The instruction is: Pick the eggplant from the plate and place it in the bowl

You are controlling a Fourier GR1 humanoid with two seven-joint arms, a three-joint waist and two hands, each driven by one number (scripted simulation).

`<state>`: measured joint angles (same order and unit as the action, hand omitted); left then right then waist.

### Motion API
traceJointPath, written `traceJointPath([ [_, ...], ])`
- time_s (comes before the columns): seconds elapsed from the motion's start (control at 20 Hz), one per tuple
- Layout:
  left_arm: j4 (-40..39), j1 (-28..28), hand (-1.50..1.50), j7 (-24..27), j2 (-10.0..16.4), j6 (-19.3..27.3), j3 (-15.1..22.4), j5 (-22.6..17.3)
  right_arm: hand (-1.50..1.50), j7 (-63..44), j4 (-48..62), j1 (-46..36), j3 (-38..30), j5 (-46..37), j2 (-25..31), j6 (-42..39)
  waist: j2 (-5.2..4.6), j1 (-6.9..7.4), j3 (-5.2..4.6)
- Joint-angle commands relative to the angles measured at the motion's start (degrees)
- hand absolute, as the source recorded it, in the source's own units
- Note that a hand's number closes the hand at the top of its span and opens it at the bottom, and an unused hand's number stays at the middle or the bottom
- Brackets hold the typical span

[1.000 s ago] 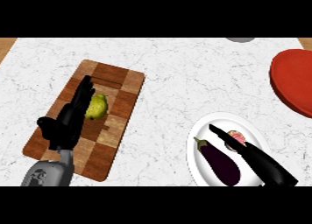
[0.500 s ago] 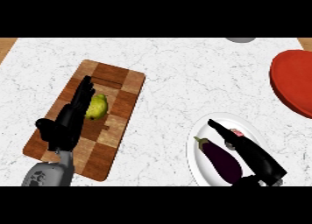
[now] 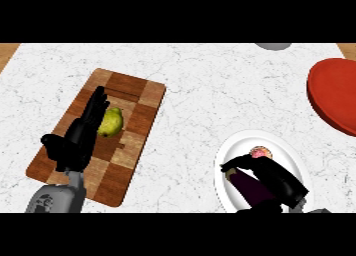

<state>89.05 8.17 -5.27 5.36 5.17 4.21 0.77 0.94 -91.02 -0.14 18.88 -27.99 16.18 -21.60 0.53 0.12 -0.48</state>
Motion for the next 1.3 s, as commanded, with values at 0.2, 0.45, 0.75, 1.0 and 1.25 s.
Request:
traceJointPath([
  [0.2,-1.1,-2.3,0.00,3.6,-0.8,0.1,-0.4,1.5,1.50,6.5,2.7,1.0,3.4,-5.2,-0.9,0.6,-0.53,-0.11,0.48],
  [0.45,0.7,-0.1,0.00,-0.4,0.5,-1.0,-1.8,0.0,1.50,6.5,-4.4,6.5,-3.5,1.9,1.7,-1.2,-0.44,-0.59,0.46],
  [0.75,2.3,-2.7,0.00,-0.6,0.4,-1.1,0.2,1.7,1.50,7.8,-5.4,7.1,-16.8,11.7,1.5,0.7,-0.41,-0.46,0.48],
  [1.0,-0.9,-1.9,0.00,2.0,-1.8,1.4,0.2,3.1,1.50,12.5,-17.0,10.9,-22.2,20.1,1.6,-0.6,-0.31,-1.32,0.44],
  [1.25,-1.9,-0.6,0.00,1.0,-1.2,-0.3,-1.7,0.7,1.50,10.9,-28.5,10.4,-29.2,22.5,4.2,0.9,-0.29,-1.44,0.41],
])
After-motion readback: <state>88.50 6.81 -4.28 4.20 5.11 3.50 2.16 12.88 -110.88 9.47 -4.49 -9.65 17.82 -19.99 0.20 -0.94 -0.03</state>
